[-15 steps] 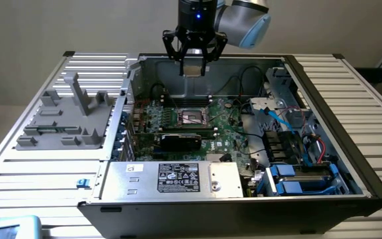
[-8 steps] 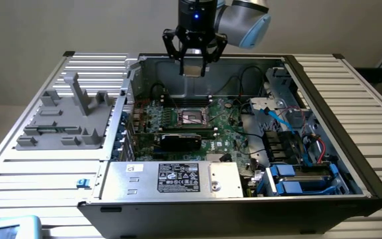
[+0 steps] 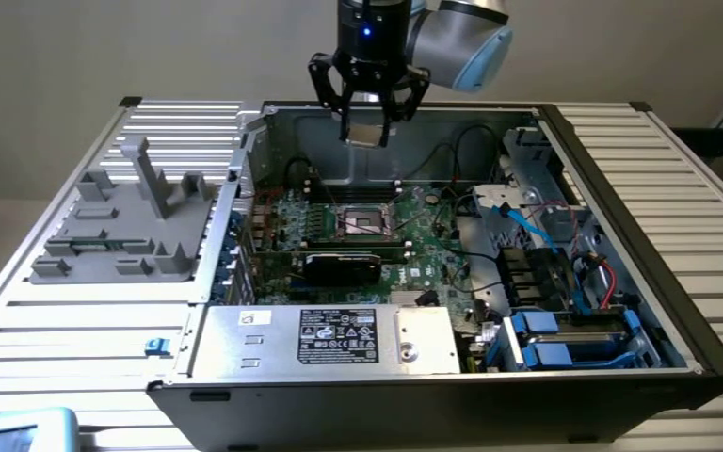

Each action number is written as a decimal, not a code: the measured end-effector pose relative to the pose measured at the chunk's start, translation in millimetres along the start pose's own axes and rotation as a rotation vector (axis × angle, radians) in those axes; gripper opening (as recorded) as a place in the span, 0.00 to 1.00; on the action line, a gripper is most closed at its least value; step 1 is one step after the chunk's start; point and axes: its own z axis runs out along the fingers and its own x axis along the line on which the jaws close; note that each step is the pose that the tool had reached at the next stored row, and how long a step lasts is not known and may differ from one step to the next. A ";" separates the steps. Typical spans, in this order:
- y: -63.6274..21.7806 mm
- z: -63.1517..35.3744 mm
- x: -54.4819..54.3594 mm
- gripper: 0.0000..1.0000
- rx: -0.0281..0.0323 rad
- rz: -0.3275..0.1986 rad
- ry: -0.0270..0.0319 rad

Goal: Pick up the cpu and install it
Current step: 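Place the cpu into insertion slot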

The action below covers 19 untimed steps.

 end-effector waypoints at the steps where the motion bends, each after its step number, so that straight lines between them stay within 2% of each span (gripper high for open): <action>1: 0.0 0.1 0.0 0.56 -0.0005 0.017 -0.0007; 19: 0.0 0.7 0.0 0.56 -0.0089 0.303 -0.0115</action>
